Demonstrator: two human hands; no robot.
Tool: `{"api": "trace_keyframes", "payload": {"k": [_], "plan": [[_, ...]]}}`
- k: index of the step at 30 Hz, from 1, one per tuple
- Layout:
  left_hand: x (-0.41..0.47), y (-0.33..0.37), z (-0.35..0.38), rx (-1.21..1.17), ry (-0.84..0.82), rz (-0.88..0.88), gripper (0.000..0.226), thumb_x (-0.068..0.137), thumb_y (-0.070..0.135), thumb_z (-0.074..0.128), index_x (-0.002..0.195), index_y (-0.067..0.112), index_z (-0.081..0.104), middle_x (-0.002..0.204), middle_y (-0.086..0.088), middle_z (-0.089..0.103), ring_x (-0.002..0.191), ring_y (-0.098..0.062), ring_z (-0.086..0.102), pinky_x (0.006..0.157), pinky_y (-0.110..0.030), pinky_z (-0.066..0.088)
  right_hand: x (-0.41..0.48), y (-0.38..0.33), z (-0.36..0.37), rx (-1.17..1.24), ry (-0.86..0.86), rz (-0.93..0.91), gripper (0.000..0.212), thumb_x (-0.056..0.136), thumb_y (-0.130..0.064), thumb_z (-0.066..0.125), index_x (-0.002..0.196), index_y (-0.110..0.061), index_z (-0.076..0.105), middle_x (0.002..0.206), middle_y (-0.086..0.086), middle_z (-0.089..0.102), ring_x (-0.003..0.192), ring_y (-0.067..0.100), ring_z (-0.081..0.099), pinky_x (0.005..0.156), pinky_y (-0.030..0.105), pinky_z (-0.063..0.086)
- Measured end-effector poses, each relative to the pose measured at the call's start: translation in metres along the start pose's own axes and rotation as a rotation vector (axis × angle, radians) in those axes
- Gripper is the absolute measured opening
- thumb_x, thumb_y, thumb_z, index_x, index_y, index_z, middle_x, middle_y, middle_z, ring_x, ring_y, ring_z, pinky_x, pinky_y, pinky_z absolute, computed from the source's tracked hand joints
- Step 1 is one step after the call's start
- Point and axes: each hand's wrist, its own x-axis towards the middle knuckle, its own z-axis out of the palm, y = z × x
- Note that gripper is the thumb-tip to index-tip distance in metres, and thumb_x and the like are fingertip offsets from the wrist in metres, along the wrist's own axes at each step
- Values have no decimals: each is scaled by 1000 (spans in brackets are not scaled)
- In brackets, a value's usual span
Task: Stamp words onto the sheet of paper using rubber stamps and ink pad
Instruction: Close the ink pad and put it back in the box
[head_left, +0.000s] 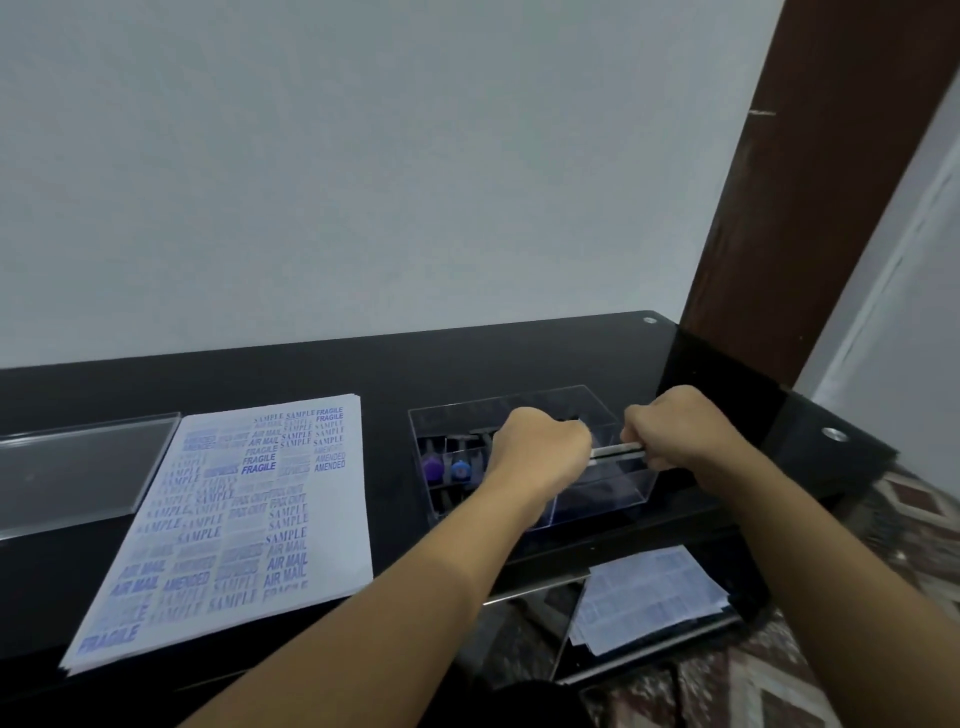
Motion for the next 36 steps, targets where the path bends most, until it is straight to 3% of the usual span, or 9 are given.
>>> {"api": "trace_keyframes", "payload": {"k": [3, 8, 14, 17, 21, 25, 29, 34, 36], "plan": [[6, 5, 0, 60, -16, -4, 26, 82, 15, 53, 61, 16, 37, 53, 3, 33, 50, -16, 32, 53, -29, 29, 1, -8, -1, -123, -32, -41, 25, 84, -20, 58, 73, 1, 66, 70, 13, 67, 65, 30, 65, 61, 37, 55], [13, 9, 0, 223, -108, 16, 26, 90, 21, 53, 66, 15, 44, 59, 1, 39, 53, -15, 36, 51, -24, 30, -2, -21, 4, -336, -115, -110, 30, 94, -20, 57, 68, -8, 52, 68, 6, 55, 53, 17, 49, 44, 23, 33], [13, -1, -2, 291, -169, 5, 19, 91, 15, 50, 83, 3, 63, 66, -20, 54, 49, -15, 35, 51, -25, 31, -8, -20, 8, -475, -169, -157, 26, 96, -15, 55, 70, -10, 53, 70, 5, 55, 56, 15, 48, 45, 24, 35], [14, -6, -4, 284, -154, -7, 19, 87, 10, 46, 69, 9, 50, 65, -4, 52, 51, -16, 34, 55, -30, 32, -7, -16, 6, -464, -157, -160, 28, 96, -20, 58, 70, -11, 53, 71, 6, 57, 58, 16, 52, 46, 24, 36], [13, -8, -5, 258, -139, -16, 19, 86, 10, 46, 66, 11, 48, 65, -8, 55, 52, -15, 33, 57, -31, 33, -5, -10, 7, -450, -150, -154, 35, 95, -28, 61, 65, -11, 54, 67, 5, 57, 55, 16, 51, 45, 24, 36], [11, -8, -9, 220, -133, 6, 27, 87, 13, 52, 60, 15, 46, 54, 1, 38, 53, -15, 35, 63, -33, 38, -3, -4, 11, -425, -147, -144, 36, 95, -35, 63, 70, -9, 59, 69, 6, 62, 54, 16, 52, 49, 25, 41], [10, -10, -15, 192, -134, 24, 29, 85, 12, 51, 58, 15, 41, 53, 2, 35, 53, -16, 32, 59, -33, 30, 0, 1, 15, -402, -139, -142, 35, 95, -35, 62, 75, -7, 62, 67, 6, 62, 53, 16, 52, 50, 27, 43], [9, -14, -25, 194, -119, 60, 26, 87, 17, 53, 62, 11, 55, 57, 3, 48, 58, -17, 44, 62, -34, 40, 0, 2, 21, -422, -131, -131, 36, 95, -40, 59, 80, -8, 63, 76, 9, 61, 60, 19, 56, 49, 26, 40], [10, -17, -29, 180, -122, 75, 24, 88, 19, 52, 82, 5, 71, 75, 1, 65, 74, -17, 58, 76, -40, 52, -2, 0, 22, -432, -135, -136, 35, 95, -38, 58, 77, -8, 61, 74, 8, 58, 59, 19, 54, 49, 26, 37]]}}
